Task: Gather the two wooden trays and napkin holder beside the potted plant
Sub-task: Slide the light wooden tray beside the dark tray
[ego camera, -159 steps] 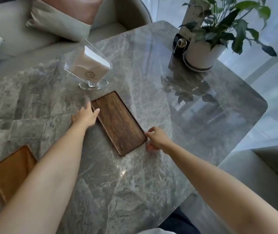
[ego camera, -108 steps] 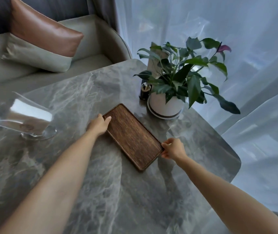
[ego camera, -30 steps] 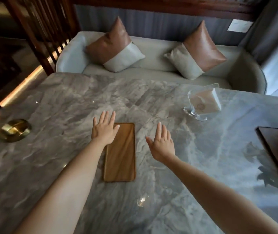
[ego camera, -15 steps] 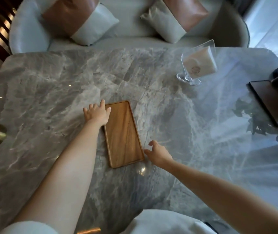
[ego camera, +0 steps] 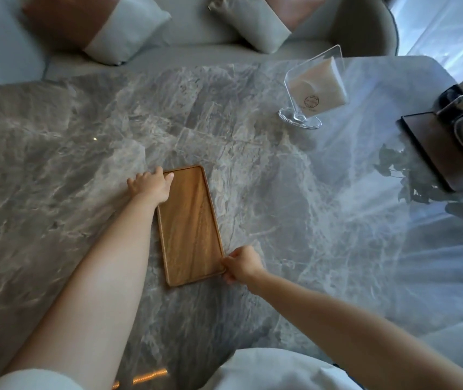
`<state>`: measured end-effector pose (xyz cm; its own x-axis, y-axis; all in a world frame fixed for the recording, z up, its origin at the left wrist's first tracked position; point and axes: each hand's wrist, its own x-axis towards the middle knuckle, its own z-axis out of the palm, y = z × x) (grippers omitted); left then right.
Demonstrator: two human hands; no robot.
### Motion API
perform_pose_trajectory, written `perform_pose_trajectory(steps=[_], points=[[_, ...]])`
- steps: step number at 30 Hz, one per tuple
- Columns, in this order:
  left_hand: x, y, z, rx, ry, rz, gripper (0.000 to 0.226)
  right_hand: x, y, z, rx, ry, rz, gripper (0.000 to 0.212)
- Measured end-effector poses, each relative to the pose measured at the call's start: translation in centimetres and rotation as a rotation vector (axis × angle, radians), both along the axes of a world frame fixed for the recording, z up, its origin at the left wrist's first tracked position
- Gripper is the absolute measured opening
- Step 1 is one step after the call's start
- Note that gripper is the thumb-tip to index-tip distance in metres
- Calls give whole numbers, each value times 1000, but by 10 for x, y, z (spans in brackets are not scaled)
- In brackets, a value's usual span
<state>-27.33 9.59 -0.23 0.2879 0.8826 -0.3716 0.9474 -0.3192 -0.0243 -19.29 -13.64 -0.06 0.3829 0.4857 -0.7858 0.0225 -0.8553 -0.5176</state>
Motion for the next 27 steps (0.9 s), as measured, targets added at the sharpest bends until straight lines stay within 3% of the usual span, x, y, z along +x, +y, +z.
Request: perform_pose_trajectory(steps=[5,14,27], points=[[2,-4,3,-26,4,25,52,4,-4,-2,28,37,-37,31],[30,-15,22,-31,-70,88,54,64,-19,16,130,-100,-11,28],[176,-74,41,-129,-269,-6,54,216,-95,33,156,-276,-102,29]])
